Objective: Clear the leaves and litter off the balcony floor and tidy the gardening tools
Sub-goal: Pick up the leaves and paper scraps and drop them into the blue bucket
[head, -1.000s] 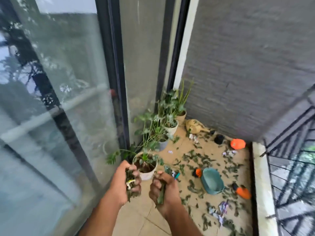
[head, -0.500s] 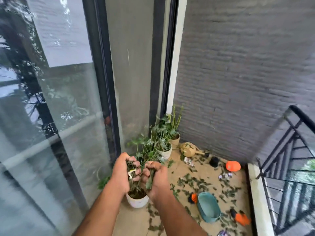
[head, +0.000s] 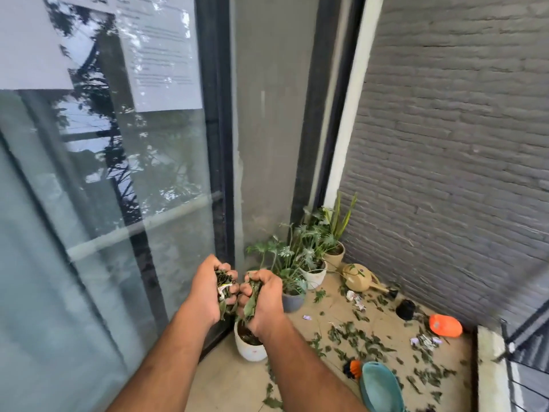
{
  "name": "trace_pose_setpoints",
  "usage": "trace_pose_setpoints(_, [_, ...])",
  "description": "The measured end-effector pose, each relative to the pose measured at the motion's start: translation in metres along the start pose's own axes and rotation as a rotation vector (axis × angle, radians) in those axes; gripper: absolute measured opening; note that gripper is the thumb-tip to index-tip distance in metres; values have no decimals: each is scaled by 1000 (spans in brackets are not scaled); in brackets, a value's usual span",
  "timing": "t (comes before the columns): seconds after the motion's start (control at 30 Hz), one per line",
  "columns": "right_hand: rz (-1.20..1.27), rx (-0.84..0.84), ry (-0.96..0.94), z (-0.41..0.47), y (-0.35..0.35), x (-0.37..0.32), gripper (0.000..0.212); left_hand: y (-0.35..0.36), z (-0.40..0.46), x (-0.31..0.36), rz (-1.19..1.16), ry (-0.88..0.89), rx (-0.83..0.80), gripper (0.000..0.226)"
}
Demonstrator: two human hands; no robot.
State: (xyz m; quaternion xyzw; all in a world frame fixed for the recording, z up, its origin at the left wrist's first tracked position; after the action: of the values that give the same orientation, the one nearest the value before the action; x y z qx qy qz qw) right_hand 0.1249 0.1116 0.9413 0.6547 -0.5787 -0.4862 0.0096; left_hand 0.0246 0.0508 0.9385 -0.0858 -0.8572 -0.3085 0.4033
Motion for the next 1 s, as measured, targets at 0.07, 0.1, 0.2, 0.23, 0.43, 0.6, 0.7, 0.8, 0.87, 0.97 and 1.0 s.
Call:
trace_pose_setpoints(0.07, [-37,-38,30,2,11,18,17,-22,-10,4,-45,27,55,15])
trace_pose_setpoints(0.1, [-62,-65,55,2,17,28,15,-35,-15,6,-68,43,83,16])
trace_pose_setpoints(0.2, [-142,-136,125,1,37,61,20,-75,-34,11,-125,76,175,15])
trace_pose_setpoints(0.23, [-168,-155,149,-1,45,73,20,-89,-41,13,-146,94,205,14])
trace_pose_setpoints(0.43, [-355,-301,289,-21,96,164,19,-186,-100,24,-285,151,401,16])
trace_pose_setpoints(0.6, [-508,-403,406,-48,137,249,24,-272,-153,27,-387,196,551,15])
trace_pose_setpoints(0.7, [-554,-455,461,-65,160,295,23,-320,-178,28,-457,205,614,20])
trace_pose_setpoints(0.8, [-571,-488,533,-83,185,336,24,-368,-198,34,-485,233,664,20])
trace_pose_setpoints(0.87, [-570,-502,566,-95,201,358,25,-395,-211,40,-482,239,678,16])
trace_pose_setpoints(0.97, [-590,-518,571,-106,226,391,24,-434,-224,51,-496,251,689,18])
trace_pose_setpoints(1.0, [-592,-516,571,-109,232,399,24,-442,-227,56,-503,252,689,19])
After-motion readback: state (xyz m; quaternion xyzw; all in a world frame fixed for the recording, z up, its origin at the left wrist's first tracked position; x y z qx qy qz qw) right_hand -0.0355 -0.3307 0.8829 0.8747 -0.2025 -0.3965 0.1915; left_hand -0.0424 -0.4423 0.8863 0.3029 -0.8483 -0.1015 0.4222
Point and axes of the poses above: each hand's wrist, its own z-axis towards the middle knuckle, its own y-axis out of the palm, x = y × z, the point moved 1 cm from there along z, towards the middle knuckle, and after that the axes turned 3 degrees about x, right-handed, at the moved point
